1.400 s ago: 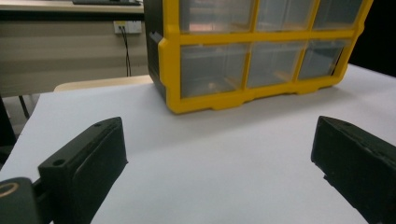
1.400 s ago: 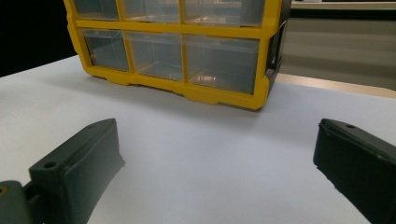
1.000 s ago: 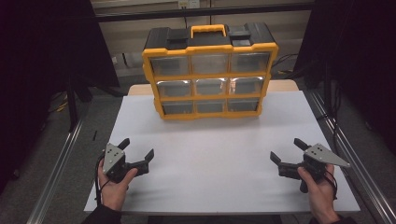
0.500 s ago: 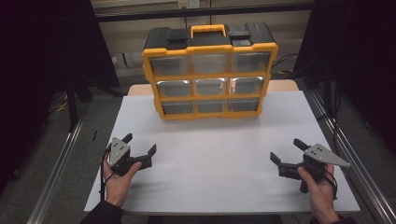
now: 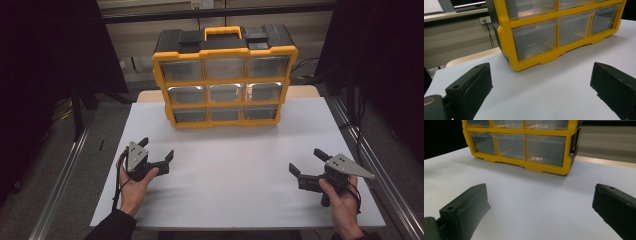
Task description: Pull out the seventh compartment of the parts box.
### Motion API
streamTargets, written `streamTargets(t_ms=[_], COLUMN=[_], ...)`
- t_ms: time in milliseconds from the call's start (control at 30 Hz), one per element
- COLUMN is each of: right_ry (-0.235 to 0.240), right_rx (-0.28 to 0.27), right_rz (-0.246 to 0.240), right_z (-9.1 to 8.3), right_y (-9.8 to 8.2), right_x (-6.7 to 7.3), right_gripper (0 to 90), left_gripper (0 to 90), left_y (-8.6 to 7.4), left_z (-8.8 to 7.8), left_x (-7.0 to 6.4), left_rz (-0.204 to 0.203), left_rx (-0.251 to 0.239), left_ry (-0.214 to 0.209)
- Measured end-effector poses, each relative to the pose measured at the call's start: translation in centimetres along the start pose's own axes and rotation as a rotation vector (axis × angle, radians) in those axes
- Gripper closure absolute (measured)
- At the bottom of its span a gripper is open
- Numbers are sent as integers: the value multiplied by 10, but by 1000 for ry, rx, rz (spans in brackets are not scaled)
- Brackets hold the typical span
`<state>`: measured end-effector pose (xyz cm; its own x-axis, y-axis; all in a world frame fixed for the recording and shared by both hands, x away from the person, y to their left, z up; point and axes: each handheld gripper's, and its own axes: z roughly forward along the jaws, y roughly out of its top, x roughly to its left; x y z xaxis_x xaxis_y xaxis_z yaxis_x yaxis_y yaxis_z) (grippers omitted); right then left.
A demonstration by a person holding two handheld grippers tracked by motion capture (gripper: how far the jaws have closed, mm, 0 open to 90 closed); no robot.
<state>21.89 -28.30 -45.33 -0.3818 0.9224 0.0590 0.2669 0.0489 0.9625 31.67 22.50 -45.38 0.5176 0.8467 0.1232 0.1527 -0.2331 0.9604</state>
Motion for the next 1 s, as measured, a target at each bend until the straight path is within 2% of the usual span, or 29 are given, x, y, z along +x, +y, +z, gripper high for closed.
streamTargets(t_ms=[233,300,333,433,467,633,667,1000], right_ry=[2,1,1,5,5,4,4,2], right_rx=[6,2,1,4,6,8,8,15], right_rz=[13,11,11,13,13,7,12,9], right_z=[1,0,0,1,2,2,2,2], right_y=[-1,-1,-1,-1,-1,-1,-1,-1], right_x=[-2,-2,-1,-1,0,-1,-1,-1], right_gripper=[0,0,0,0,0,0,0,0], left_gripper=[53,53,53,48,47,42,43,47], left_y=[3,6,5,6,6,6,5,7], left_z=[8,9,11,14,18,25,27,43], left_x=[1,2,2,3,3,5,7,3], left_rz=[10,29,22,15,0,31,32,83], left_rx=[-18,-10,-26,-22,-22,-5,7,29], left_ry=[18,16,20,27,35,41,27,33])
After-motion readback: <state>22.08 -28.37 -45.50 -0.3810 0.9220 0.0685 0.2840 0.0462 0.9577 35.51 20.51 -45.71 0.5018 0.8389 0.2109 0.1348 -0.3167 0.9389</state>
